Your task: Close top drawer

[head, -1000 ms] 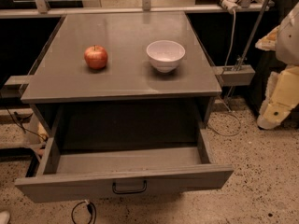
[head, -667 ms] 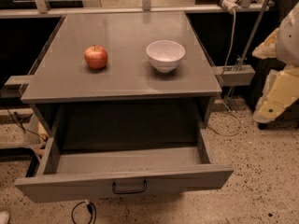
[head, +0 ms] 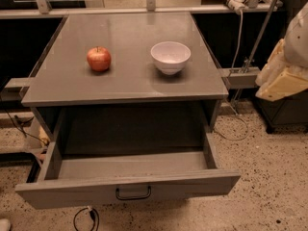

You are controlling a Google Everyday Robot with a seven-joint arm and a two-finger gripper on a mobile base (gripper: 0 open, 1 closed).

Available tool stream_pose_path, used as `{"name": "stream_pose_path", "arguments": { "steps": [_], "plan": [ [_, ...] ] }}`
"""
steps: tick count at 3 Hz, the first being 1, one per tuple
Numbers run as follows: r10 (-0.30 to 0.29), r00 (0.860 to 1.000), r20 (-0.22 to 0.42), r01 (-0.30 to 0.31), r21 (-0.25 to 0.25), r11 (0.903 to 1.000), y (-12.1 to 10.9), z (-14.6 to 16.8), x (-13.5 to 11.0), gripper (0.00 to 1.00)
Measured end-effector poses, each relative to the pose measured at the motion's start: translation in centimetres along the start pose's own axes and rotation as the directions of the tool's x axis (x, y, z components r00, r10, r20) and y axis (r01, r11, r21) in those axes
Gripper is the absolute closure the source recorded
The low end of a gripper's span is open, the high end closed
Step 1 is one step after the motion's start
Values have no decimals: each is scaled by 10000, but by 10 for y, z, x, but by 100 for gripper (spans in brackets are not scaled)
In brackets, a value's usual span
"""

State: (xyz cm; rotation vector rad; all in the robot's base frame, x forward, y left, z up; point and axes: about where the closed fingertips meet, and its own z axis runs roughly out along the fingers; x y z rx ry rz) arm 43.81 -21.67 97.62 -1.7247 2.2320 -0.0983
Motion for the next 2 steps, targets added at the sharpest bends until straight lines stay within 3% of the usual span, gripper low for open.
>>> {"name": "stream_pose_path", "arguments": {
  "steps": [1, 2],
  "plan": [
    [0, 10000, -1, 0, 10, 10000, 0, 0, 0, 89],
    [0, 10000, -8, 0, 32, 10000, 0, 0, 0, 100]
  ]
}}
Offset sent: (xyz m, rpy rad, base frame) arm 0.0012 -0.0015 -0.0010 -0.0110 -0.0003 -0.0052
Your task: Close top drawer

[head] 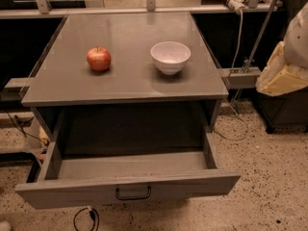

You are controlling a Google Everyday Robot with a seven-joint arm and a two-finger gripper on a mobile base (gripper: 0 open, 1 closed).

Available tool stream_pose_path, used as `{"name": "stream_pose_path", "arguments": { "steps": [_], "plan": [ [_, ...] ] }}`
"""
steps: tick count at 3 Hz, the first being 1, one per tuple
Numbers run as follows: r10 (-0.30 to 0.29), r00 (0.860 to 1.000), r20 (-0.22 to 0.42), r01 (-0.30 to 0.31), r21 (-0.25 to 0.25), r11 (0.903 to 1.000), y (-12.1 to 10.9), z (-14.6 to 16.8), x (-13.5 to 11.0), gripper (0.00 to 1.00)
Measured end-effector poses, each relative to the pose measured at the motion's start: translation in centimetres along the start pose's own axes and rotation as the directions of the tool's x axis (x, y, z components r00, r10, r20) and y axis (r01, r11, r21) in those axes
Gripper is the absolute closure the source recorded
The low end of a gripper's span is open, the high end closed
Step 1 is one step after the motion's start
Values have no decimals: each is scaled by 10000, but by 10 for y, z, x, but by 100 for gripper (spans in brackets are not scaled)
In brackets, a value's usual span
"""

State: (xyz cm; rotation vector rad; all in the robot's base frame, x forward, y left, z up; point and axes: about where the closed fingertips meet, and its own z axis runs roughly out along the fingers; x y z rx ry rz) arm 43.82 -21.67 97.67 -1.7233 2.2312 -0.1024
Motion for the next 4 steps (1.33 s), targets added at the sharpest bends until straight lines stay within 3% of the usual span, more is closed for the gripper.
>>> {"name": "stream_pose_path", "arguments": {
  "steps": [1, 2, 3, 4],
  "plan": [
    [83, 9984, -554, -105, -404, 9991, 31, 9, 11, 100],
    [175, 9930, -1168, -347, -1475, 9885, 92, 36, 25, 100],
    [139, 9902, -1388, -395, -1834, 9822, 104, 53, 33, 100],
    [139, 9902, -1386, -394, -1831, 9823, 104, 53, 33, 100]
  ]
}}
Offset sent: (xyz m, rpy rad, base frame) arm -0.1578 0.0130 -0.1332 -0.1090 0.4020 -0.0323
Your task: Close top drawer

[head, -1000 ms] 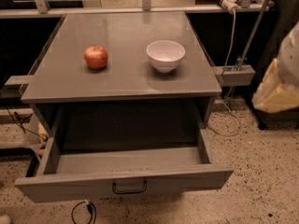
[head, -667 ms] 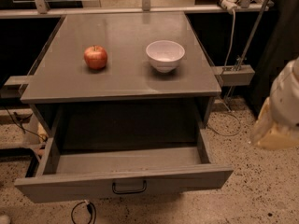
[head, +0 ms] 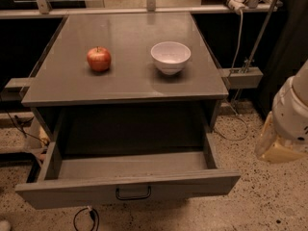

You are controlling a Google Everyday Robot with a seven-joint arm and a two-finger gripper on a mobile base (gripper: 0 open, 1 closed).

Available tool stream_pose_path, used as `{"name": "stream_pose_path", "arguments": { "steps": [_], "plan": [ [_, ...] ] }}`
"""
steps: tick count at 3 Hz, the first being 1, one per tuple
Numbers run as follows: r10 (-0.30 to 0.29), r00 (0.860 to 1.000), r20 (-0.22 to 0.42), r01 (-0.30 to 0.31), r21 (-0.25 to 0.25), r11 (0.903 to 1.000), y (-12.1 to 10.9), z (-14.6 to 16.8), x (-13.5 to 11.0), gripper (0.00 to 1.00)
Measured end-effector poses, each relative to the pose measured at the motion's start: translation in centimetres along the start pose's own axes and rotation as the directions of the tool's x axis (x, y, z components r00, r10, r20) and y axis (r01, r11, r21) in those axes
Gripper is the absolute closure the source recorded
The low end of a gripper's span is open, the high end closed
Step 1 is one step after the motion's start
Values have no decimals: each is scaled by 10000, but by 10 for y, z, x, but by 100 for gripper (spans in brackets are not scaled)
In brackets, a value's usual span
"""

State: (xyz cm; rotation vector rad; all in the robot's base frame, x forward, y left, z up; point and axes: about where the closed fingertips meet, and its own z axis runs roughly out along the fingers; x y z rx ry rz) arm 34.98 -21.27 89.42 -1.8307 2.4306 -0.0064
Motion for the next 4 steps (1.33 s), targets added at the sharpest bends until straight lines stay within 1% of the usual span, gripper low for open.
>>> {"name": "stream_pose_path", "arguments": {
  "steps": [1, 2, 3, 4],
  "plan": [
    [-140, 9998, -127, 138, -133, 9998, 18, 20, -9, 100],
    [-88, 9999, -111, 83, -478, 9988, 48, 67, -32, 100],
    [246, 9997, 55, -239, -1069, 9940, 67, 125, -59, 100],
    [246, 9997, 55, -239, -1069, 9940, 67, 125, -59, 100]
  ]
}}
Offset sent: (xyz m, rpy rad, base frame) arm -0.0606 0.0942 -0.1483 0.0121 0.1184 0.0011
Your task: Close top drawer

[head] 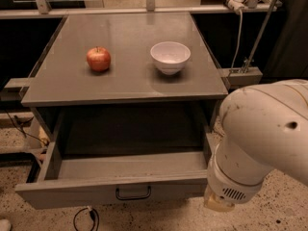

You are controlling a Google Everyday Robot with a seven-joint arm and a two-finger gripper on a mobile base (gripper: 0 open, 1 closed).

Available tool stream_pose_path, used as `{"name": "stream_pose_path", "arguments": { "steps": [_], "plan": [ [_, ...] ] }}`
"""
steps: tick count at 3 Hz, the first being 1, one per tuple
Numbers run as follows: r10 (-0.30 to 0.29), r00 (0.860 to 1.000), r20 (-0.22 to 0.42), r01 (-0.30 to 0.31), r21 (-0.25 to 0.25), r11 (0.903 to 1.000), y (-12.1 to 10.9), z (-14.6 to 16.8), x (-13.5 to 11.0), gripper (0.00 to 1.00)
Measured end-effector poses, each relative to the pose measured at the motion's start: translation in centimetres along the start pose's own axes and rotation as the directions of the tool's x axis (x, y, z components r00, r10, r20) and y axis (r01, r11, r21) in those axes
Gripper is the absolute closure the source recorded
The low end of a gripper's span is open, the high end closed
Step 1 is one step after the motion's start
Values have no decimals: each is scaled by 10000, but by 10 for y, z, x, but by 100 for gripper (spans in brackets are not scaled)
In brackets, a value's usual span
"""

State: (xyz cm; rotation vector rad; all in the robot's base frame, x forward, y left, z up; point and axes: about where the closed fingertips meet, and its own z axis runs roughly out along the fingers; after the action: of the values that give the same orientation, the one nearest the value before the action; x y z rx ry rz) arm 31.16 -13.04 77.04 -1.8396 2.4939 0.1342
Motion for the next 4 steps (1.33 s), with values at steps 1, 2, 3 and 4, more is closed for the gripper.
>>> {"name": "stream_pose_path", "arguments": {
  "steps": [1, 2, 3, 4],
  "plan": [
    [342, 9989, 322, -331, -353, 9988, 6, 32, -18, 100],
    [932, 9929, 743, -899, -467, 9949, -2, 70, -47, 100],
    [1498, 9840, 966, -1463, -424, 9883, -17, 92, -63, 100],
    [1787, 9785, 1025, -1751, -432, 9836, -26, 107, -72, 100]
  ]
}}
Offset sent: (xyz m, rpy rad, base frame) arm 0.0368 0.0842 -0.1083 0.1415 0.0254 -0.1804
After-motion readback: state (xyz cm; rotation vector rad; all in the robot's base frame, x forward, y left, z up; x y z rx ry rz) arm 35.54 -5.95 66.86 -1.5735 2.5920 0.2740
